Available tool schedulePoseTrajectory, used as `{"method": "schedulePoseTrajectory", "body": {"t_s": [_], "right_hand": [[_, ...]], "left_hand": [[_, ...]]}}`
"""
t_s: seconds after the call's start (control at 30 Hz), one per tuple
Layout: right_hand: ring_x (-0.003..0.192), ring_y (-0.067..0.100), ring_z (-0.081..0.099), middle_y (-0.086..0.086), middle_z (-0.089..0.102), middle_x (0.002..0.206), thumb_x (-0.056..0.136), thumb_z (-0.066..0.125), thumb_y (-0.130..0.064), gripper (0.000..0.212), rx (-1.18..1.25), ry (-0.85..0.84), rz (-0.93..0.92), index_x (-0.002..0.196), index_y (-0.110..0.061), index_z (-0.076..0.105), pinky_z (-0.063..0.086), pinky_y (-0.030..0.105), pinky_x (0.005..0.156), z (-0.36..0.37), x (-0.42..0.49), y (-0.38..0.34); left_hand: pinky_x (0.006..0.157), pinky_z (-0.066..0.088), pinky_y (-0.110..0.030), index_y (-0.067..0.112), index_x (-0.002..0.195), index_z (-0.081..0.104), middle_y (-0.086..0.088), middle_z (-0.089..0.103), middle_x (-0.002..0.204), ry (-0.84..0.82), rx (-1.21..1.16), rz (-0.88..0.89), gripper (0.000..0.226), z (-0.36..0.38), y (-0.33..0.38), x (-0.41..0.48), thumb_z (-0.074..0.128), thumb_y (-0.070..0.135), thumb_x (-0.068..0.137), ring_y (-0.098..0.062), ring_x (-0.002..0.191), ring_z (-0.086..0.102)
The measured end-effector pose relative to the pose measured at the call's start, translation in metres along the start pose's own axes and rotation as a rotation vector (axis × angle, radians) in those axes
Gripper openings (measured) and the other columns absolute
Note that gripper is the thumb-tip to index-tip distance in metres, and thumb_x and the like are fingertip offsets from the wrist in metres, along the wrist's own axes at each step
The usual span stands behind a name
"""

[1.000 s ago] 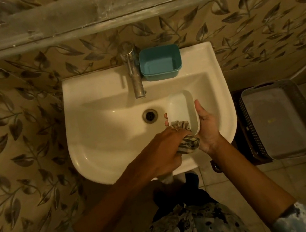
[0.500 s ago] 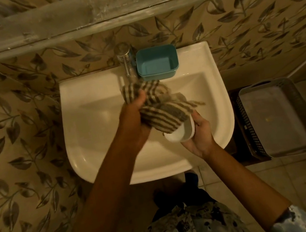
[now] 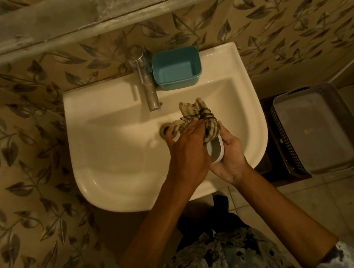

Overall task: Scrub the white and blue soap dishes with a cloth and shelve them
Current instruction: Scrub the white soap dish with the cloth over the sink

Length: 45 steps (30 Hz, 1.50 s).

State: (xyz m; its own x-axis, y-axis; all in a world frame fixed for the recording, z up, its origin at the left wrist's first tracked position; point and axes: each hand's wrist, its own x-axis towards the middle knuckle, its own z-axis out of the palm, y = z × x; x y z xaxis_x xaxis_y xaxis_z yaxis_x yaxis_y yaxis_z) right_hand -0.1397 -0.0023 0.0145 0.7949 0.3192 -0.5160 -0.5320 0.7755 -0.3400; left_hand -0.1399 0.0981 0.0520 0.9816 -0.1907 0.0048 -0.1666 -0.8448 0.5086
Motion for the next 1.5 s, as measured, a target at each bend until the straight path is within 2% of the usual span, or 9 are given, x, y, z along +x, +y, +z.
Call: {"method": "schedulePoseTrajectory", "body": {"t_s": [0.17,0.27,0.4,0.53,0.7,0.87,1.2,1.37,1.5], "right_hand": [[0.111,0.029,0.06,0.018,0.063,0.121,0.089,0.043,-0.048,0.061,0.01,0.032,0.026,0.128,-0.002,0.057,0.049,0.039,0.098,-0.014,-0.005,-0.003],[0.102,0.029,0.066,0.018,0.067,0.115,0.084,0.045,-0.056,0.064,-0.081,0.09,0.111,0.112,-0.004,0.07,0.054,0.039,0.089,-0.019,-0.01,-0.007],[0.101,0.028,0.068,0.018,0.069,0.111,0.084,0.045,-0.056,0.063,-0.086,0.092,0.166,0.108,-0.005,0.073,0.056,0.037,0.088,-0.021,-0.014,-0.002],[0.104,0.025,0.067,0.016,0.068,0.115,0.089,0.045,-0.047,0.053,-0.026,0.051,0.11,0.112,-0.007,0.071,0.055,0.036,0.089,-0.012,-0.015,-0.001],[0.111,0.026,0.061,0.016,0.062,0.125,0.096,0.039,-0.04,0.053,-0.029,0.098,0.047,0.134,-0.006,0.052,0.05,0.036,0.095,-0.001,-0.011,0.0],[0.123,0.035,0.05,0.024,0.049,0.139,0.094,0.042,-0.035,0.056,-0.107,0.145,-0.044,0.142,-0.007,0.042,0.042,0.042,0.105,0.005,-0.003,-0.001],[0.11,0.026,0.06,0.012,0.059,0.129,0.09,0.042,-0.037,0.056,-0.248,0.064,-0.187,0.143,-0.019,0.042,0.053,0.038,0.091,-0.003,-0.005,0.001],[0.117,0.023,0.058,0.005,0.063,0.126,0.093,0.039,-0.037,0.052,-0.31,-0.022,-0.184,0.141,-0.019,0.042,0.049,0.039,0.099,-0.002,-0.006,0.002],[0.11,0.019,0.063,0.002,0.068,0.118,0.098,0.033,-0.032,0.045,-0.251,-0.089,-0.17,0.14,-0.017,0.04,0.053,0.033,0.089,0.007,-0.004,-0.003]], "left_hand": [[0.107,0.037,-0.035,0.009,0.12,0.062,-0.01,0.061,0.127,-0.28,-0.173,0.147,0.044,-0.009,-0.003,-0.004,0.055,-0.007,0.08,-0.025,0.119,0.054],[0.107,0.017,-0.028,0.019,0.127,0.059,-0.001,0.051,0.14,-0.427,-0.084,0.24,0.06,-0.007,-0.006,-0.024,0.054,-0.011,0.076,-0.018,0.134,0.041],[0.111,-0.009,-0.047,0.024,0.125,0.061,0.005,0.055,0.137,-0.416,0.107,0.389,0.055,-0.016,-0.016,-0.022,0.051,-0.005,0.079,-0.013,0.136,0.039],[0.101,0.027,-0.069,0.012,0.106,0.071,-0.006,0.069,0.115,-0.267,0.295,0.541,0.033,-0.027,-0.018,-0.001,0.061,0.003,0.076,-0.029,0.118,0.059],[0.111,0.029,-0.046,0.009,0.131,0.053,-0.01,0.049,0.142,-0.282,0.302,0.306,0.046,-0.022,-0.011,0.009,0.043,0.005,0.087,-0.026,0.139,0.035],[0.104,0.04,-0.045,0.008,0.139,0.042,-0.011,0.039,0.148,-0.263,0.178,0.027,0.055,-0.017,0.008,-0.008,0.054,0.001,0.086,-0.026,0.14,0.027],[0.072,0.054,-0.03,0.014,0.111,0.066,-0.013,0.068,0.105,-0.54,-0.313,-0.153,0.034,-0.028,0.006,-0.017,0.047,-0.003,0.087,-0.028,0.094,0.065],[0.081,0.055,-0.027,0.014,0.103,0.064,-0.009,0.068,0.103,-0.733,-0.915,-0.458,0.035,-0.046,-0.011,-0.009,0.04,-0.007,0.088,-0.017,0.093,0.066],[0.088,0.051,-0.039,0.004,0.116,0.056,-0.014,0.065,0.105,-0.608,-1.434,-0.713,0.041,-0.058,-0.035,-0.006,0.045,-0.008,0.078,-0.026,0.096,0.063]]}}
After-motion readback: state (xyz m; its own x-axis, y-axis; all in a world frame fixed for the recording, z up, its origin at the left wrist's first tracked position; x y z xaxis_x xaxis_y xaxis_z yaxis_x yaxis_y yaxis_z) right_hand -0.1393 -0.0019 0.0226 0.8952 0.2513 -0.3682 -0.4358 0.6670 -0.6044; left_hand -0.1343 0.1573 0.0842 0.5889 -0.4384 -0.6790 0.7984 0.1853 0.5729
